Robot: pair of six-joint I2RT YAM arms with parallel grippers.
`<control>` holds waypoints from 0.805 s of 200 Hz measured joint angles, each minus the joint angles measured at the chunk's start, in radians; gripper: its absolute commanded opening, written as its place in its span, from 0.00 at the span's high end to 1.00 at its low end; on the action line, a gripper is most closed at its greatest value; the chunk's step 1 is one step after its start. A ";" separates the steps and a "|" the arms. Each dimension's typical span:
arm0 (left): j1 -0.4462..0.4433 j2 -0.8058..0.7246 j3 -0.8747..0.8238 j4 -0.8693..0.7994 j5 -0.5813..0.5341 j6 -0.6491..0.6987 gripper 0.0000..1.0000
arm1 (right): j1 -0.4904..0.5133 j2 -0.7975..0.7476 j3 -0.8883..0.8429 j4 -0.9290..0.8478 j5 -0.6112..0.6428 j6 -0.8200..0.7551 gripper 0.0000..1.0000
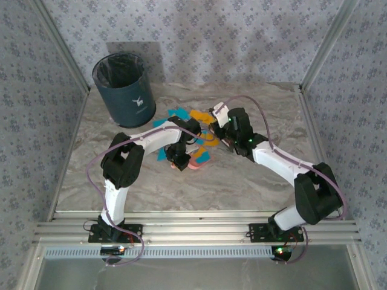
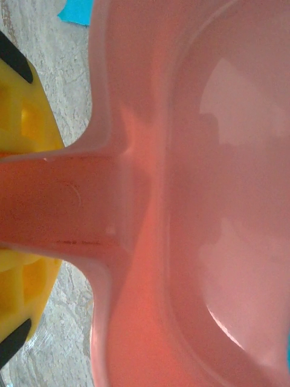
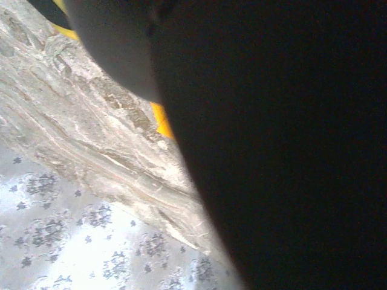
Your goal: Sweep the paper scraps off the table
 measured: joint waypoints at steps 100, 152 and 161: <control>0.006 0.000 0.000 -0.004 0.000 0.000 1.00 | 0.093 -0.100 -0.041 -0.099 0.002 0.029 1.00; 0.006 0.000 0.000 -0.004 0.000 0.000 1.00 | 0.123 -0.171 -0.056 -0.173 -0.014 0.055 1.00; 0.006 0.000 0.000 -0.004 0.000 0.000 1.00 | 0.124 -0.183 -0.058 -0.180 -0.021 0.059 1.00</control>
